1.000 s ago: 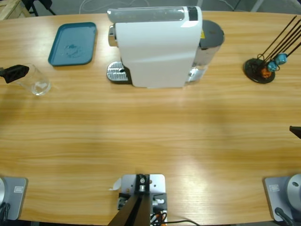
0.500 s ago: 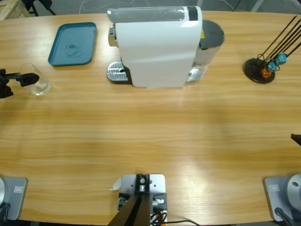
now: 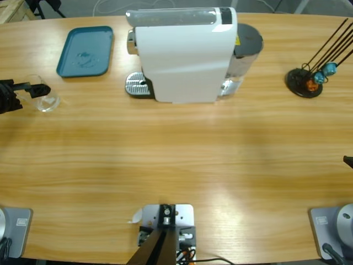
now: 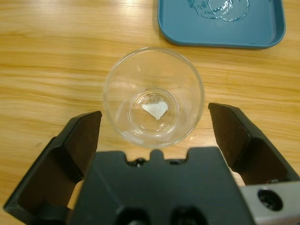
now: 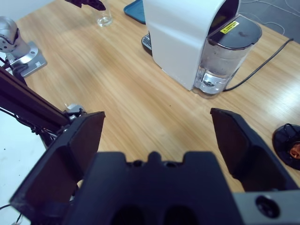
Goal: Pour coffee
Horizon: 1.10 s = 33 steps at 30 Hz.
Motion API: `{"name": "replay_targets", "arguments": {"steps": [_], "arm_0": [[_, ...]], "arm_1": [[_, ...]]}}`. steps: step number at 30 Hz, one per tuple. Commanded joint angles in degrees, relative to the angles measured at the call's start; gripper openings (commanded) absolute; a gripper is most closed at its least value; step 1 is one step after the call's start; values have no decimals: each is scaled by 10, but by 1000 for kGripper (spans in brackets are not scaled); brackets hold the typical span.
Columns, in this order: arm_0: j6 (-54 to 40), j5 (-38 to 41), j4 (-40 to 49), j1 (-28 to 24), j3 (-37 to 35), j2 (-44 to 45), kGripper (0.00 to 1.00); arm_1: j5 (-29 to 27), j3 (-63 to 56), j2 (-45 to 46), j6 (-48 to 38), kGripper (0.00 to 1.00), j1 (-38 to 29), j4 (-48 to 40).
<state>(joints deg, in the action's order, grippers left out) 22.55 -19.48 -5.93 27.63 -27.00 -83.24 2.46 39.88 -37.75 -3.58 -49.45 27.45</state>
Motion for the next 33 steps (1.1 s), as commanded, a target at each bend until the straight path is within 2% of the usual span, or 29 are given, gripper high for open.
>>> {"name": "replay_targets", "arguments": {"steps": [1,10,11,13,14,16,17,18,19,27,33], "arm_0": [[-9,13,-32,-18,15,-44,1000],[-31,38,-73,-38,14,-84,981],[-33,43,-74,-39,13,-86,916],[-40,52,-78,-39,14,-88,642],[-41,55,-78,-39,14,-87,546],[-44,60,-78,-39,15,-85,412],[-44,60,-78,-39,17,-84,249],[-44,61,-78,-39,19,-80,132],[-45,63,-78,-39,20,-78,99],[-61,103,-78,-39,19,-70,98],[-110,259,-61,-11,-15,4,98]], "arm_1": [[11,-26,9,-7,995,4,-10],[8,-28,9,-10,991,4,-12],[8,-28,8,-10,991,4,-13],[8,-28,6,-10,989,4,-14],[8,-29,4,-10,987,4,-16],[9,-32,2,-10,984,4,-21],[9,-34,0,-10,982,4,-25],[9,-35,0,-10,982,4,-26],[9,-35,0,-10,982,4,-27],[7,-35,16,-13,982,4,-24],[5,-33,13,-13,982,4,-25]]}}
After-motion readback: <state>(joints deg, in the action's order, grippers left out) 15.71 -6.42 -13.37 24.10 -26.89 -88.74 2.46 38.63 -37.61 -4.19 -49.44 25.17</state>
